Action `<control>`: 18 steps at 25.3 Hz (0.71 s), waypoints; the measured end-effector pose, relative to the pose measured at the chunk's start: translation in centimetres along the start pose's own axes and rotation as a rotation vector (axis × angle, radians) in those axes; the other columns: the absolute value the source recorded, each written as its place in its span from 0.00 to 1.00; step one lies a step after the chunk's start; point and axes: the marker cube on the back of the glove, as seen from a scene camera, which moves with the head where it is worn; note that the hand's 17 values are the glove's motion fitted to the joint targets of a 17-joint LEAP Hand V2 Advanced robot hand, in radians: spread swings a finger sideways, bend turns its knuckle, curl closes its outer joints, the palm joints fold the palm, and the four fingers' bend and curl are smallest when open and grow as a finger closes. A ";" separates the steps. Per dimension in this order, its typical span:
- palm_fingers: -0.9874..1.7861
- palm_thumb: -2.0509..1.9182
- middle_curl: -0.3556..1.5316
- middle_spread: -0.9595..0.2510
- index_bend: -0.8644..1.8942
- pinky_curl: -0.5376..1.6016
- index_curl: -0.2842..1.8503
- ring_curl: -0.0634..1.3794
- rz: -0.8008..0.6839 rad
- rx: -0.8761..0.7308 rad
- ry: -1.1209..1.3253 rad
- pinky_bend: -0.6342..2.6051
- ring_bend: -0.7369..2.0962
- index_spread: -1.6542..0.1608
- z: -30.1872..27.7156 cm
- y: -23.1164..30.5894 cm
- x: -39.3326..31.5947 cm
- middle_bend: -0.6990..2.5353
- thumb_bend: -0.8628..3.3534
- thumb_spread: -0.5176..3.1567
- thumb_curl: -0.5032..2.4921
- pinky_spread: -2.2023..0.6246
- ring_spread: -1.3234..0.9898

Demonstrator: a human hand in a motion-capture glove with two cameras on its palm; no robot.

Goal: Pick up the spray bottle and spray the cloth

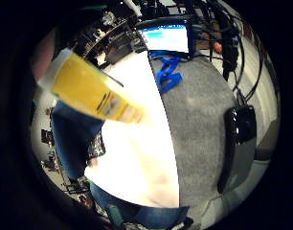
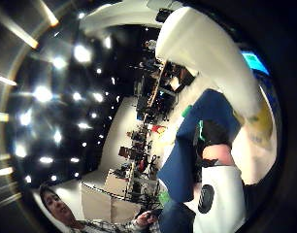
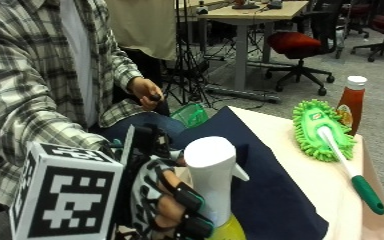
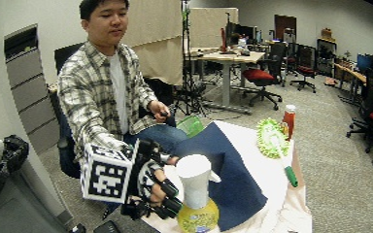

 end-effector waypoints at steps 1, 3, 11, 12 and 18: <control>0.46 0.72 0.36 0.83 0.34 0.41 0.23 0.25 -0.002 0.005 -0.022 0.31 0.43 0.80 0.4 -0.5 0.1 0.28 0.24 0.43 0.32 0.85 0.60; 0.46 0.73 0.37 0.82 0.34 0.41 0.23 0.25 -0.006 0.022 -0.065 0.31 0.43 0.79 1.1 -1.4 0.2 0.29 0.24 0.42 0.33 0.85 0.60; 0.63 0.76 0.40 0.77 0.37 0.39 0.23 0.26 0.010 0.142 -0.254 0.26 0.46 0.77 2.9 -4.1 0.2 0.36 0.24 0.39 0.34 0.84 0.56; 0.65 0.77 0.40 0.76 0.37 0.38 0.24 0.26 0.014 0.159 -0.274 0.26 0.46 0.77 3.0 -4.3 0.3 0.36 0.24 0.38 0.34 0.84 0.55; 0.75 0.79 0.42 0.70 0.38 0.40 0.27 0.29 0.017 0.250 -0.285 0.29 0.46 0.76 3.0 -5.5 0.6 0.36 0.23 0.31 0.36 0.80 0.52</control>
